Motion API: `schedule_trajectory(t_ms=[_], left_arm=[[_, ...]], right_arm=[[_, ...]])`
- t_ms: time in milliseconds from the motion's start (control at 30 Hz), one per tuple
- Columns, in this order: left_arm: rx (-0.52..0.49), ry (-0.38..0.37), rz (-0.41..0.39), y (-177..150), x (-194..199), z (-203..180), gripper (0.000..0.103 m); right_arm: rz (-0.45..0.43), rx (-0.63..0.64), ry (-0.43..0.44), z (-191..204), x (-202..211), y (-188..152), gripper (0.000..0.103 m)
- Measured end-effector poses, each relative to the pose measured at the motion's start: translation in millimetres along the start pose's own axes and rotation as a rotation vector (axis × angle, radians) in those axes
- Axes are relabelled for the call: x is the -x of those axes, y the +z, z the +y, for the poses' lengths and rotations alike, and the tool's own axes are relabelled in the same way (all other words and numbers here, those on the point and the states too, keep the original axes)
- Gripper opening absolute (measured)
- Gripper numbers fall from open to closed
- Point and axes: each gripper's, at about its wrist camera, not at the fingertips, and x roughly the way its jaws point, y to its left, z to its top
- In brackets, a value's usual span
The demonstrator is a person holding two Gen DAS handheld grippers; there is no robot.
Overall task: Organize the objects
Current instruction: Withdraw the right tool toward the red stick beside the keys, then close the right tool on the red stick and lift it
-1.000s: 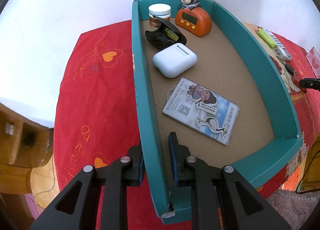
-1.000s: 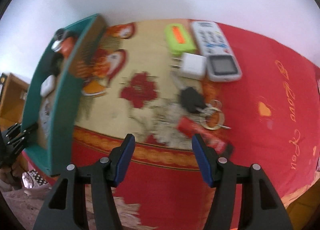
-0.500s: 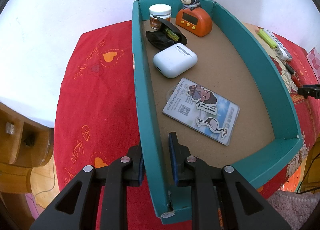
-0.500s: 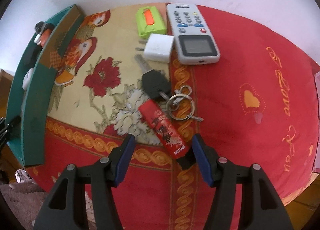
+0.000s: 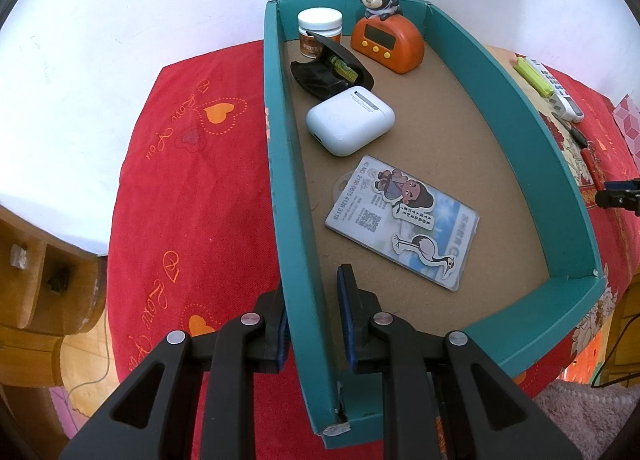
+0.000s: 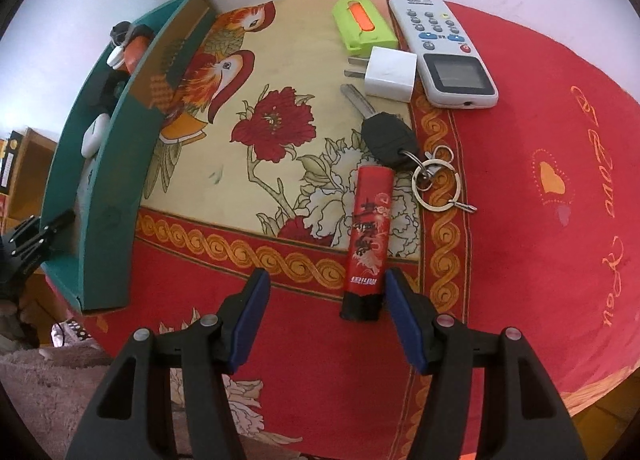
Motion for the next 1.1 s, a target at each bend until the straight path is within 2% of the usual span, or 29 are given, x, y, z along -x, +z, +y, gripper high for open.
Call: schedule_trajectory(t_ms=[133,200,267,433,800,867,1100], left_arm=[[0.001,0.0,0.0,0.1,-0.1,-0.1,0.02],[0.001,0.0,-0.001,0.0,0.3,-0.4,0.02],[0.002,0.0,-0.001,-0.1,0.3,-0.2,0.02],[0.002,0.0,-0.001,-0.1,0.3,-0.1,0.02],[0.001,0.0,-0.001,0.0,0.3,0.1,0.02],[0.002,0.001,-0.001,0.4,0.4,0.1,0.02],[0.002,0.003,-0.002,0.9,0.5,-0.1,0.02]], right_arm=[[-0.003,-0.017,-0.02,0.0,2.4,-5.6,0.06],[-0.001,-0.012,-0.039,-1.6,-3.9,7.9,0.059],[-0.003,-0.006,-0.056,-0.8,-3.0,5.3,0.058],[0.005,0.042,-0.132,7.3,-8.9,17.5,0.044],[-0.003,0.023,-0.101,3.9,-2.8,6.5,0.039],[0.003,0.054,-0.126,6.7,-2.8,2.0,0.037],[0.002,0.019,-0.13,13.6,-6.0,14.5,0.036]])
